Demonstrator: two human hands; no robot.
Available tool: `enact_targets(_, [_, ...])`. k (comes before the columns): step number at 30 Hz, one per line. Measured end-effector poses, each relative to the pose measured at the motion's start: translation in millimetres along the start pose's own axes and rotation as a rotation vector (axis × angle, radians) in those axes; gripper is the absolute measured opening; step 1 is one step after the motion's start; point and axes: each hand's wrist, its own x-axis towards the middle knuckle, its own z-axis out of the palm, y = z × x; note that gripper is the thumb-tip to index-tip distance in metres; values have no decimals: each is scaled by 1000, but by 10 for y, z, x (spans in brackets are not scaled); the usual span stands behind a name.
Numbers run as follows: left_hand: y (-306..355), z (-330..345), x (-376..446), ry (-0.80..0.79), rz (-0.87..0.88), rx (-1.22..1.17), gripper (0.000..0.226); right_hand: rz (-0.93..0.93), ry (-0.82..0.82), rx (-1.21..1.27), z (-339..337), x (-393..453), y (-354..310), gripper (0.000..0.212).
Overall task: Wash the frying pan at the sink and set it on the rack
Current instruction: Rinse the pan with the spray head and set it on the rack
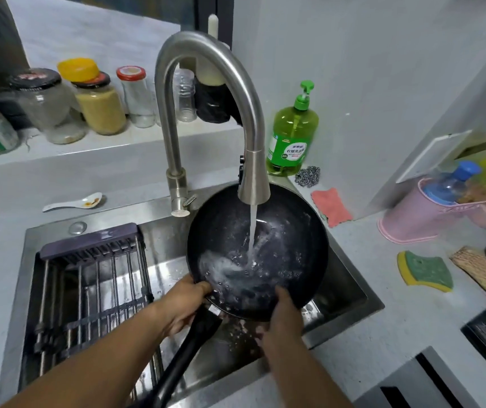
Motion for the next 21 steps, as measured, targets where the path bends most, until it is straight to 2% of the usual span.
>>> enact_targets(2, [54, 3, -7, -18, -18, 28, 19, -144, 102, -67, -98, 56, -209, 63])
enact_targets(5, [88, -52, -4, 3, -59, 127, 21, -341, 202, -285, -141, 177, -506, 67])
enact_targets(7, [101, -128, 3, 16, -103, 198, 20, -326, 111, -411, -126, 329, -634, 62])
enact_targets(9, [137, -188, -22, 37, -122, 244, 17, -209, 90, -571, -103, 566, -677, 53])
enact_targets(12, [166, -325, 66, 131, -34, 423, 25, -99, 82, -747, -112, 927, -706, 35])
enact_targets(15, [195, -482, 100, 165, 27, 532, 25, -43, -4, -897, -94, 915, -702, 20])
enact_targets(18, [175, -574, 138, 159, 61, 504, 21, -134, -57, -979, -56, 863, -768, 3])
enact_targets(21, [79, -575, 194, 145, 76, 411, 18, -279, -101, -1115, -39, 853, -947, 12])
